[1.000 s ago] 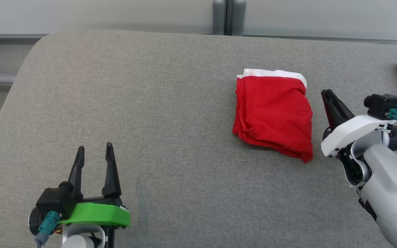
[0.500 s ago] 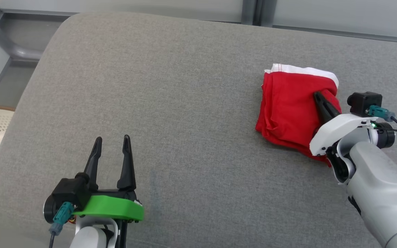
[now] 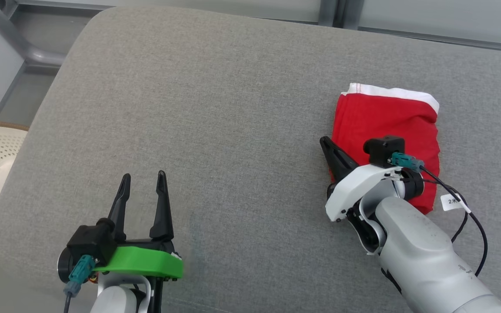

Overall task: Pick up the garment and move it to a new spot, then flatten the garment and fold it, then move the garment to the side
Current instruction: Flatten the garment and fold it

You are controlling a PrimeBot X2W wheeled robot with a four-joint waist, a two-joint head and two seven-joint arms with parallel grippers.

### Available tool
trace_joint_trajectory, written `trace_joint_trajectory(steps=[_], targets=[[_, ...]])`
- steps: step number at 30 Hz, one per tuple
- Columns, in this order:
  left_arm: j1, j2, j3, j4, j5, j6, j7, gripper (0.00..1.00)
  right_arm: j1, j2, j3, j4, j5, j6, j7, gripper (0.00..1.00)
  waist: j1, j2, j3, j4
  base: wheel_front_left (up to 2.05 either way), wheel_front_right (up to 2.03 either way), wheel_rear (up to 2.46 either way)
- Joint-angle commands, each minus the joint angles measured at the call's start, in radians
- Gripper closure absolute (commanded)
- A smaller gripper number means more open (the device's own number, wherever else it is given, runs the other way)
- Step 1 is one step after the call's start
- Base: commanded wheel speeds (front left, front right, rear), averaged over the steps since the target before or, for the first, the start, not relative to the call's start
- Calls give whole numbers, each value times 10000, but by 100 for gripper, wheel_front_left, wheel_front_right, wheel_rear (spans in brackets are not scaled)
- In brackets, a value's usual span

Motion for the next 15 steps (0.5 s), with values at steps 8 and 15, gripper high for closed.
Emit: trace_joint_trajectory(steps=[8,15], targets=[[109,52,513,66,351,-108,1,0,520,-486,-885,-1684,-433,-14,-23,100,0,0,-447,-1107,0,0,0],[286,57,902,166,775,-276,1,0,1321,-1149,-1590,-3018,-1194,-14,-22,100,0,0,-850,-1881,0,0,0]])
